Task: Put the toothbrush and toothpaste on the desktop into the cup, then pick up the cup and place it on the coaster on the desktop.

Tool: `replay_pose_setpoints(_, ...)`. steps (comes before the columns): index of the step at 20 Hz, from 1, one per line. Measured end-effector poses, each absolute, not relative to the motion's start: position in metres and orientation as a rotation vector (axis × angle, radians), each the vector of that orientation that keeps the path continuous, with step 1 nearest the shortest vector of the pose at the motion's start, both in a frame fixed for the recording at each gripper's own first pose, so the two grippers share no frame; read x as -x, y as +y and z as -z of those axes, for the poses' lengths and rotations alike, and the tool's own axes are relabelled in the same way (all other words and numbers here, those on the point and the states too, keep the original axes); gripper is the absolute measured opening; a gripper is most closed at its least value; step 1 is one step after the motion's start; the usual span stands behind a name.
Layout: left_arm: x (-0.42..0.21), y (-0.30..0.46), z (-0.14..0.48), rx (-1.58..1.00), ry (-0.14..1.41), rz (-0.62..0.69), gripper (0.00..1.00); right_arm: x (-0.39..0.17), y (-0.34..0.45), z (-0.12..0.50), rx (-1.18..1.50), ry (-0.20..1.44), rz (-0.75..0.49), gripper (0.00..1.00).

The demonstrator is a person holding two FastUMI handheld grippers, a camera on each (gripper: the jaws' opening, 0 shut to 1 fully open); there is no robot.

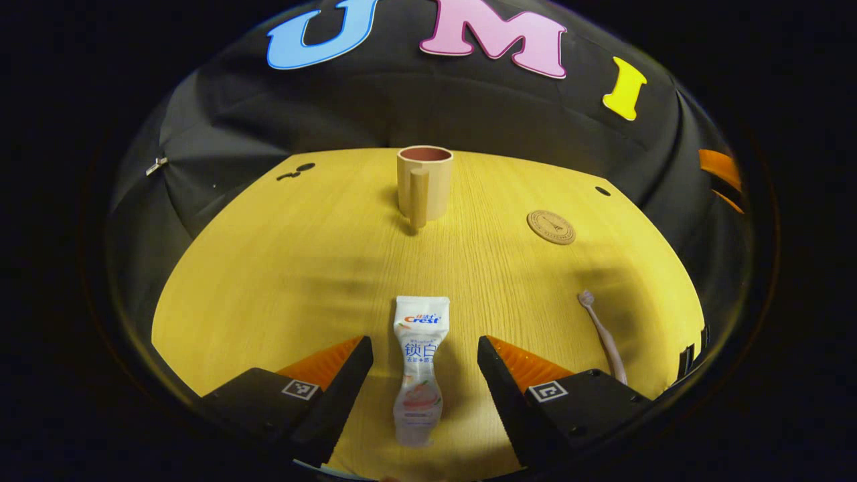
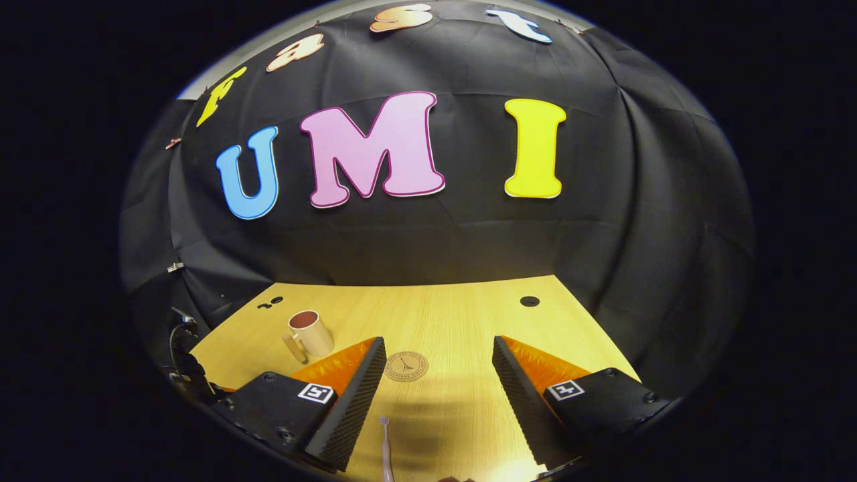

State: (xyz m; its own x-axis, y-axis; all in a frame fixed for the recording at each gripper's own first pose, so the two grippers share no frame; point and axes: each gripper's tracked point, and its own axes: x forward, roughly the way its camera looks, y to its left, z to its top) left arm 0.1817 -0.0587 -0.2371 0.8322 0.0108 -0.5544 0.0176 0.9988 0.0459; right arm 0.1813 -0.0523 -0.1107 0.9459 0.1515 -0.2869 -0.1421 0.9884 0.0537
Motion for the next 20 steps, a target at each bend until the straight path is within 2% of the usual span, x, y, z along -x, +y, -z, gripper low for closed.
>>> replay_pose_setpoints(7,-0.182,-0.056,0.266,-0.066,0.654,-0.021,0.96,-0.175,-0.055,0.126,-0.007,0.326,-0.160,0.99)
replay_pose_setpoints(9,-0.182,-0.051,0.269,-0.088,0.673,-0.038,0.92,-0.170,-0.055,0.133,-0.010,0.342,-0.164,0.99)
replay_pose_setpoints(13,-0.189,-0.056,0.269,-0.114,0.671,-0.002,0.71,-0.165,-0.051,0.144,-0.001,0.369,-0.169,0.99)
replay_pose_setpoints(15,-0.190,-0.056,0.266,-0.125,0.652,0.002,0.53,-0.162,-0.047,0.153,0.006,0.386,-0.177,0.99)
replay_pose_setpoints(16,-0.189,-0.056,0.267,-0.131,0.656,0.000,0.32,-0.160,-0.044,0.158,0.007,0.405,-0.184,0.99)
replay_pose_setpoints(17,-0.190,-0.058,0.267,-0.142,0.661,0.006,0.35,-0.156,-0.044,0.165,0.012,0.439,-0.186,0.98)
replay_pose_setpoints(20,-0.192,-0.060,0.266,-0.132,0.667,0.032,0.27,-0.150,-0.040,0.182,0.018,0.493,-0.194,0.98)
